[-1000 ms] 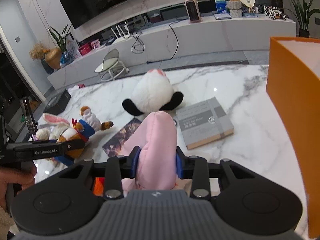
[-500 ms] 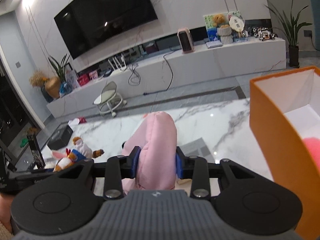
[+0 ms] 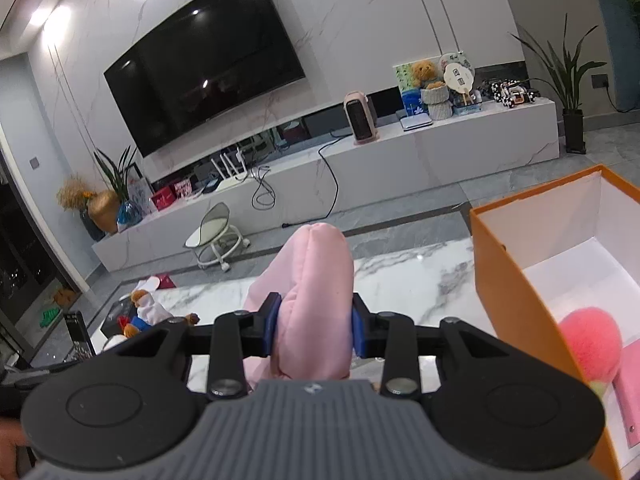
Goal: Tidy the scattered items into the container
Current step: 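Lift and carry pouch with right tool while left tool carries plush dog to orange box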
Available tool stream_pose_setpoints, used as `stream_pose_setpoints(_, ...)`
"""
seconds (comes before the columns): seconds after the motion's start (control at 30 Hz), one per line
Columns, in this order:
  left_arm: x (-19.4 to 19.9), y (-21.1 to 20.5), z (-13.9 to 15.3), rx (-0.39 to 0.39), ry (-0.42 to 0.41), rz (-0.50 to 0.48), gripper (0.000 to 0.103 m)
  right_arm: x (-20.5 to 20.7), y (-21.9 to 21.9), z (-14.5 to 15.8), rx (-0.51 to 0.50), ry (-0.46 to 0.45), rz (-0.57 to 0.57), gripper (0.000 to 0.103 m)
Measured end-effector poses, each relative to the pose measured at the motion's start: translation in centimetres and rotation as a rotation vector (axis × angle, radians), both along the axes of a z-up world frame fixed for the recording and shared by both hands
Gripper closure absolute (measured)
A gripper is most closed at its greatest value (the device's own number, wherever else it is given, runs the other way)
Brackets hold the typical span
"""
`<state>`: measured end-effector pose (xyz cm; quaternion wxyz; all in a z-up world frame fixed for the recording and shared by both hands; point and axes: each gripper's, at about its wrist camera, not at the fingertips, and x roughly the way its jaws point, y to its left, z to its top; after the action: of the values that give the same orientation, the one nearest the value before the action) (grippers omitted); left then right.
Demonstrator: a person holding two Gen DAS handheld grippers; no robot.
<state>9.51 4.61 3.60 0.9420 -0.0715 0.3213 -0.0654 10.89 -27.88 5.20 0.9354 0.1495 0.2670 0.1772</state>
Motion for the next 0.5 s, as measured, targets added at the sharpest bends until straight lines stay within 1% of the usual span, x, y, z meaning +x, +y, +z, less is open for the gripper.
stream_pose_setpoints(0.23,0.4,-3.0,0.9,-0.012,-0.02,-0.041,0.036,-0.5,-1.4,1.0,0.019,-0.024,-0.021,0.065)
stream_pose_setpoints(0.5,0.6,-7.4,3.3,-0.054,-0.08,-0.123,0.036,-0.8,-3.5,1.8,0.036,-0.038,-0.079,0.065)
